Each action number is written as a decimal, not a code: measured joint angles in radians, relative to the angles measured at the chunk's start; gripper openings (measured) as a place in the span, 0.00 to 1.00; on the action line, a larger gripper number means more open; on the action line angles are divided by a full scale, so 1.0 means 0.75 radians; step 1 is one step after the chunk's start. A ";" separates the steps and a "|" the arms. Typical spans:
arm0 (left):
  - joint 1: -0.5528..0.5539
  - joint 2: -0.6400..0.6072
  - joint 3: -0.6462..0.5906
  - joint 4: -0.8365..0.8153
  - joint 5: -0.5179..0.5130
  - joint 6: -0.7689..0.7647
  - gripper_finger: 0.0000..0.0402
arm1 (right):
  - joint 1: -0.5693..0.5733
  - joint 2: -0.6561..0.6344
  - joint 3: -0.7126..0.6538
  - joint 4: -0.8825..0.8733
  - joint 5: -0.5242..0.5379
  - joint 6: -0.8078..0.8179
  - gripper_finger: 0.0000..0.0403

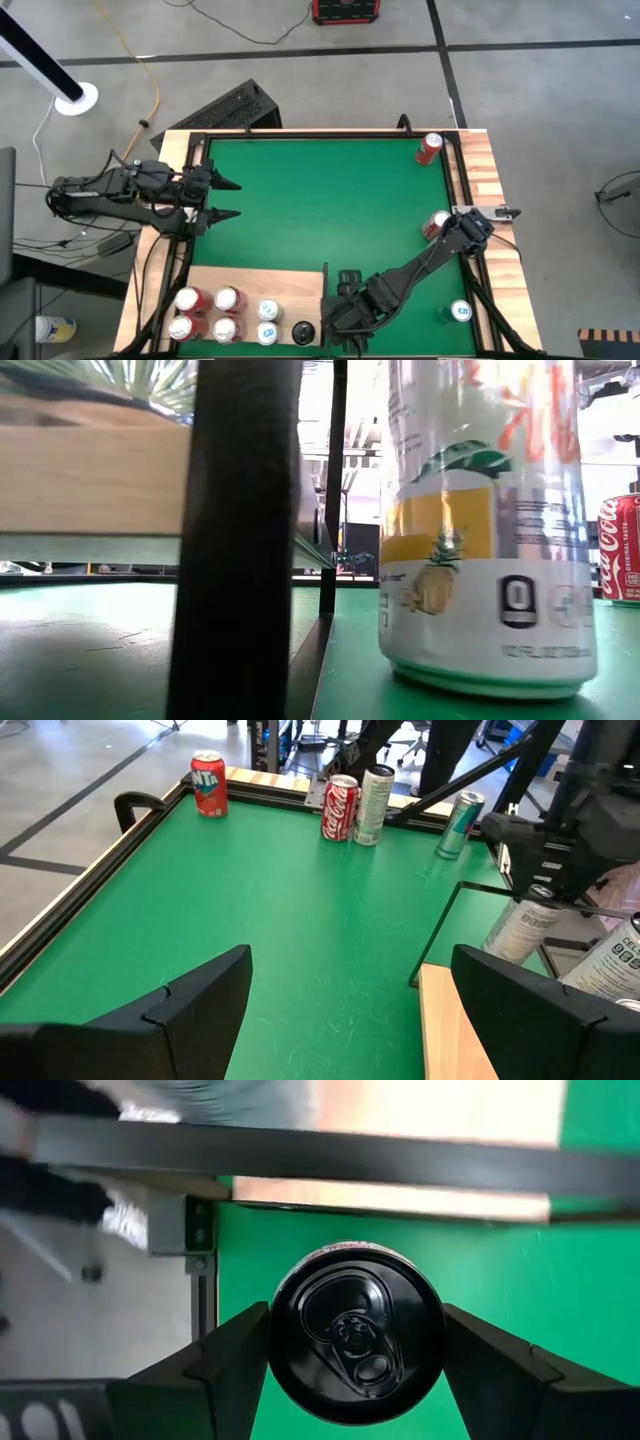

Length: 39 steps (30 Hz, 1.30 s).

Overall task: Place canned beverage on shelf
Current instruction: Put the bottom left white yellow soda can on the shelf aligned with the other white yellow soda can

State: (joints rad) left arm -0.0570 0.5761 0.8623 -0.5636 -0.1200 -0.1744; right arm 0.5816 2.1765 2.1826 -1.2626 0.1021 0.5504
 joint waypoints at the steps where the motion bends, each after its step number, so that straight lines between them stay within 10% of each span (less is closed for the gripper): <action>1: 0.000 0.000 0.000 0.000 0.000 0.000 0.81 | 0.000 -0.001 0.001 -0.021 0.005 0.062 0.70; 17: 0.000 0.000 0.000 0.000 0.000 0.002 0.81 | -0.037 -0.014 0.011 -0.239 0.076 0.765 0.70; 39: 0.000 0.000 0.000 0.001 0.004 -0.008 0.81 | -0.286 -0.184 0.009 -0.412 0.287 0.444 0.70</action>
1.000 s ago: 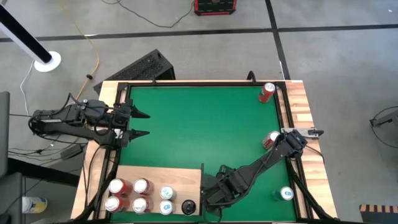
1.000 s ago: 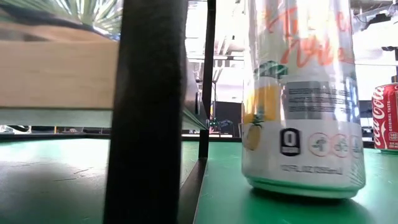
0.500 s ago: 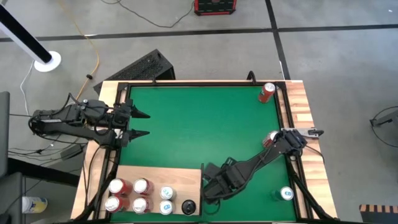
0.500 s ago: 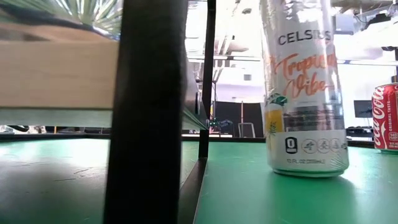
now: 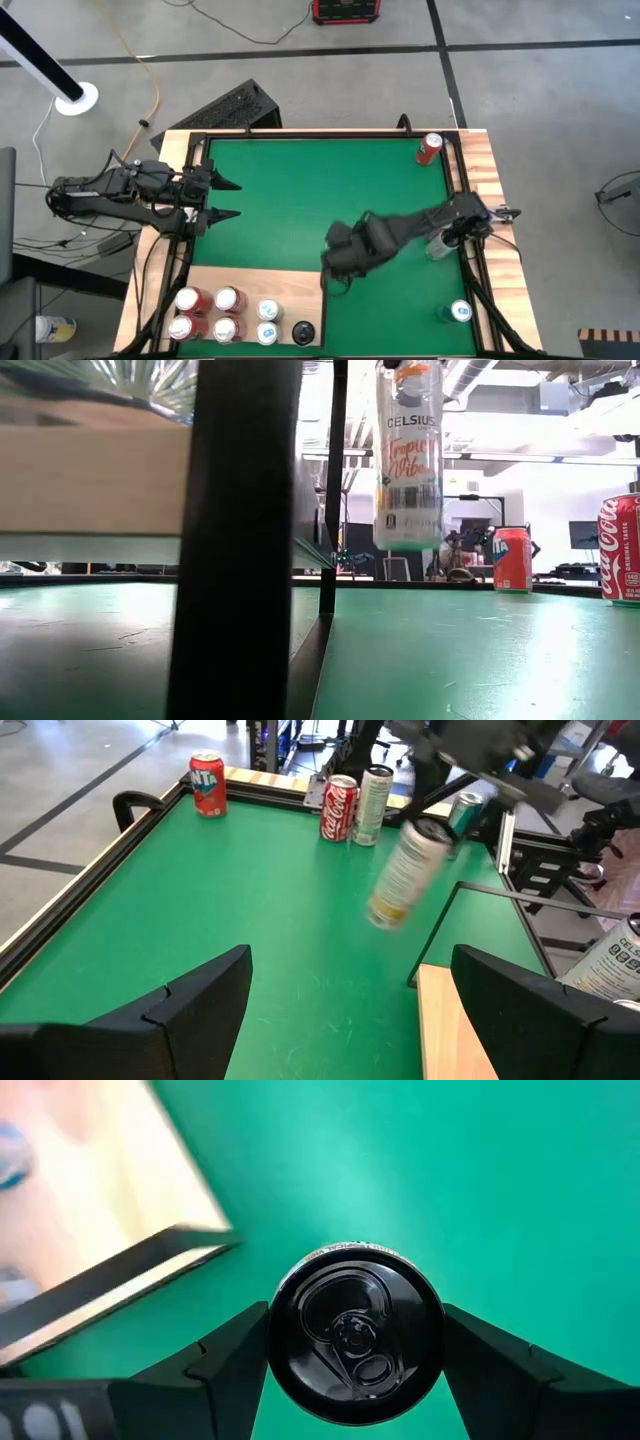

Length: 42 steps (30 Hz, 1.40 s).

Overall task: Place canned beverage on shelf
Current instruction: Put the bottom left white yellow soda can on the shelf aligned with the other white yellow soda can

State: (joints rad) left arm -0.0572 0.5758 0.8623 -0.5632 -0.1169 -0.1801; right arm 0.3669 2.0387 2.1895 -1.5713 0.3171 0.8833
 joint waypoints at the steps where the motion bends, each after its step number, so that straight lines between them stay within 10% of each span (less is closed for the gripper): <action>1: 0.000 0.001 0.000 0.000 0.000 0.000 0.81 | -0.027 -0.015 0.000 -0.006 0.001 -0.029 0.70; 16: 0.000 0.001 0.000 -0.011 0.001 0.004 0.81 | -0.266 -0.031 0.001 0.425 -0.090 -0.380 0.70; 42: 0.000 0.001 0.000 -0.011 -0.026 0.038 0.81 | 0.035 -0.029 0.066 0.693 -0.139 -0.128 0.70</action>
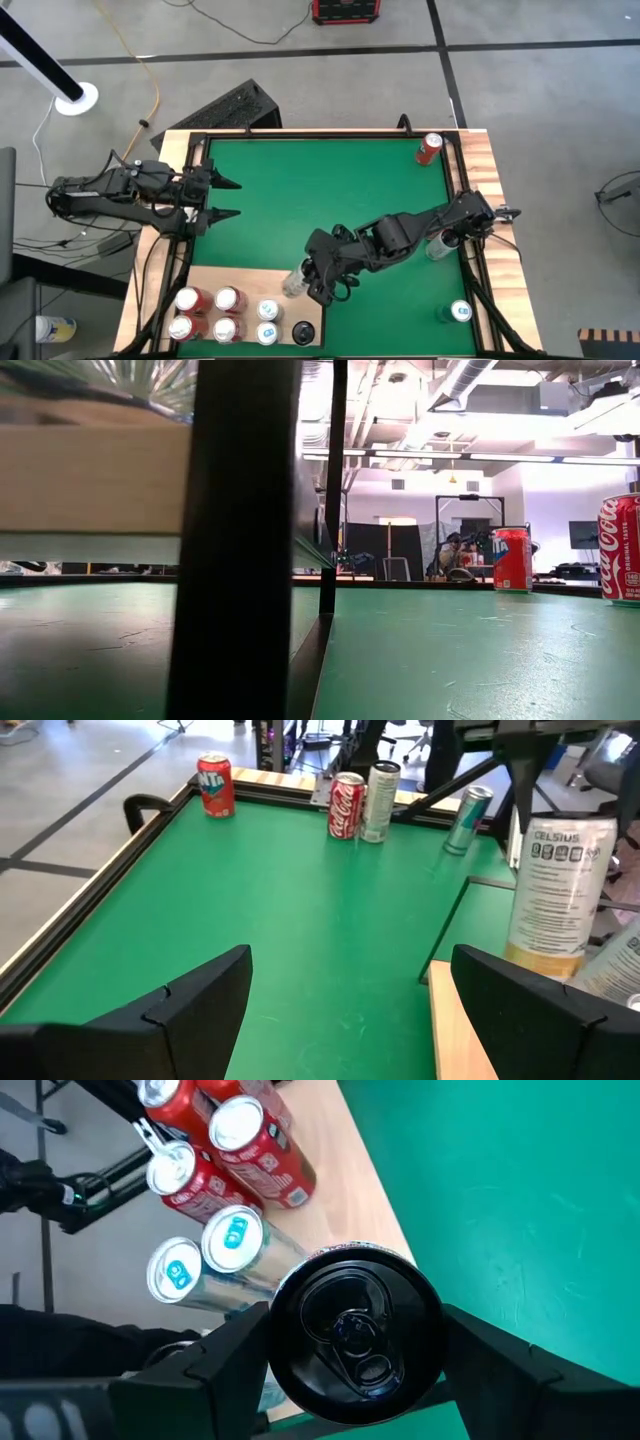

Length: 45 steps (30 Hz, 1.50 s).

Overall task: Place canned beverage on shelf
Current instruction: Put the bottom left white yellow soda can on the shelf aligned with the other white yellow soda can

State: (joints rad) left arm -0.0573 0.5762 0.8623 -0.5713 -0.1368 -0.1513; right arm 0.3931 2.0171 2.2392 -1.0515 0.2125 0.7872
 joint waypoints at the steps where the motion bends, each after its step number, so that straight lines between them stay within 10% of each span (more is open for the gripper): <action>1: 0.000 0.000 0.000 0.000 0.000 0.000 0.81 | 0.000 0.000 -0.007 0.000 -0.001 0.002 0.70; 45: 0.000 0.000 0.000 0.004 -0.013 -0.060 0.81 | 0.022 0.155 -0.071 0.061 -0.207 -0.090 0.70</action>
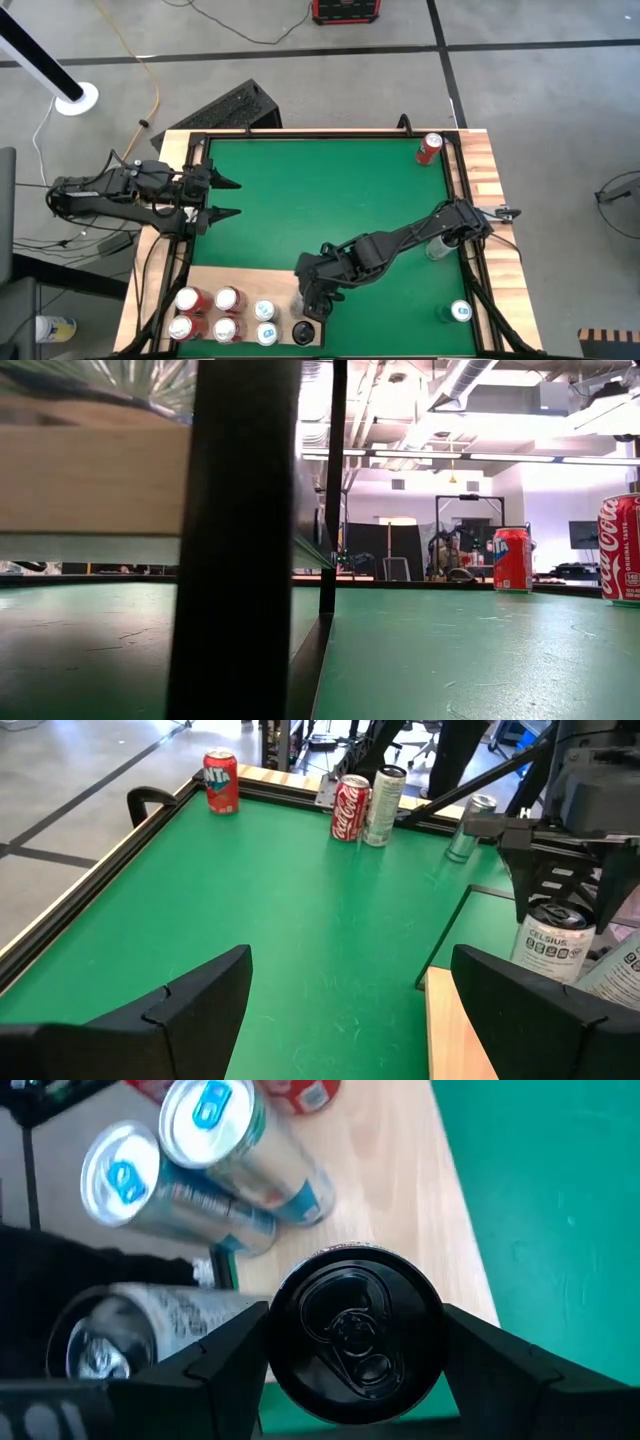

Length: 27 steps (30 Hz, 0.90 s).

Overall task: Place canned beverage on shelf
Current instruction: Put the bottom left white yellow soda can on the shelf aligned with the other white yellow soda can

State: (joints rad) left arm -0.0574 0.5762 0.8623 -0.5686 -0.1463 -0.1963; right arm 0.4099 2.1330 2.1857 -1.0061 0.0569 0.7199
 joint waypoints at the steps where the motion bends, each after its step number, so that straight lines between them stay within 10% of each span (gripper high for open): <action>1: 0.000 0.000 0.000 0.000 0.000 0.000 0.81 | 0.000 0.000 0.002 -0.014 -0.006 -0.014 0.70; 27: 0.000 0.000 0.000 0.000 0.000 -0.004 0.81 | -0.019 0.000 0.031 -0.053 -0.052 -0.068 0.77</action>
State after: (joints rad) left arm -0.0570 0.5762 0.8623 -0.5686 -0.1463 -0.1989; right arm 0.3958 2.1331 2.2089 -1.0461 0.0179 0.6689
